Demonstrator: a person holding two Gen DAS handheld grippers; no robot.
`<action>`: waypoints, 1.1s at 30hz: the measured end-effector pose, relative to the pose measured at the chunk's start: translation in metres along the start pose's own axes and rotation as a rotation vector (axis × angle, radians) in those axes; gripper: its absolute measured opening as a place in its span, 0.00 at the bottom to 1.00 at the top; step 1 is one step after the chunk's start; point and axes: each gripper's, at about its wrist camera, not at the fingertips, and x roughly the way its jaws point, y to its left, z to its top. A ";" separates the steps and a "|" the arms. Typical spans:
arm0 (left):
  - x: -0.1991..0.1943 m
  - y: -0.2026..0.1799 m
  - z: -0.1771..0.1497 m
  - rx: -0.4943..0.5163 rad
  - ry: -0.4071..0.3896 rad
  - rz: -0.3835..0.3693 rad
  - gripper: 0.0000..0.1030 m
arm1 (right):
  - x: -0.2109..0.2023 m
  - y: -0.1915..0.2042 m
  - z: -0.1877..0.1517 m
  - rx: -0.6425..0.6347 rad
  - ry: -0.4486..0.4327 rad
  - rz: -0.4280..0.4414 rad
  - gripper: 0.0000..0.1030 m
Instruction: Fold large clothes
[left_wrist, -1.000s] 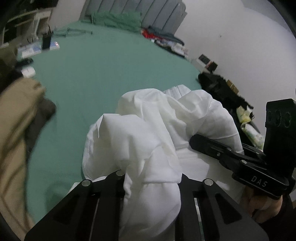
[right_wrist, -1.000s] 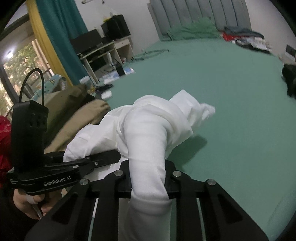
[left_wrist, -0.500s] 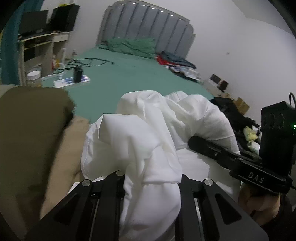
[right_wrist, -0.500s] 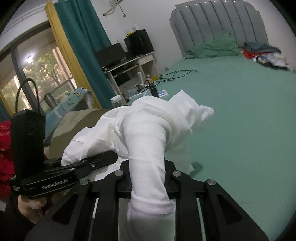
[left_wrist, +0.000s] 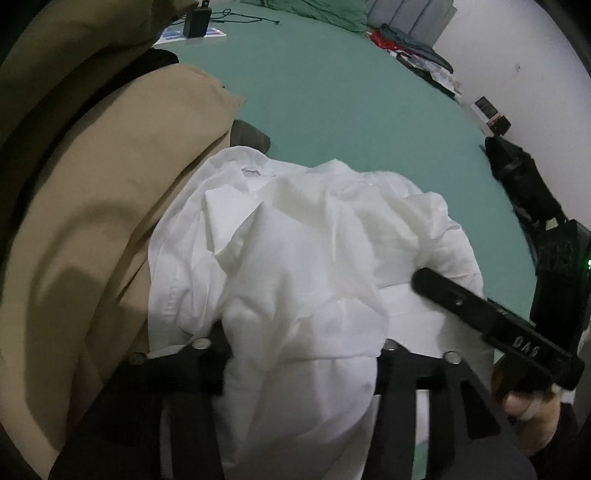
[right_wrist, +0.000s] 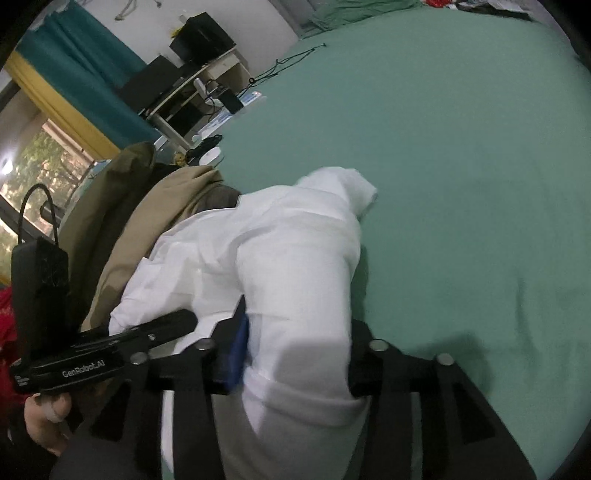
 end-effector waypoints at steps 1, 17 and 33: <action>0.000 0.000 -0.002 0.002 0.001 0.001 0.54 | -0.001 -0.002 0.000 -0.006 0.000 -0.003 0.49; -0.039 0.017 -0.019 -0.079 -0.064 0.132 0.56 | -0.056 0.016 -0.005 -0.169 -0.011 -0.184 0.55; -0.055 -0.004 -0.040 -0.079 -0.067 0.237 0.56 | -0.059 0.006 -0.031 -0.162 0.079 -0.237 0.64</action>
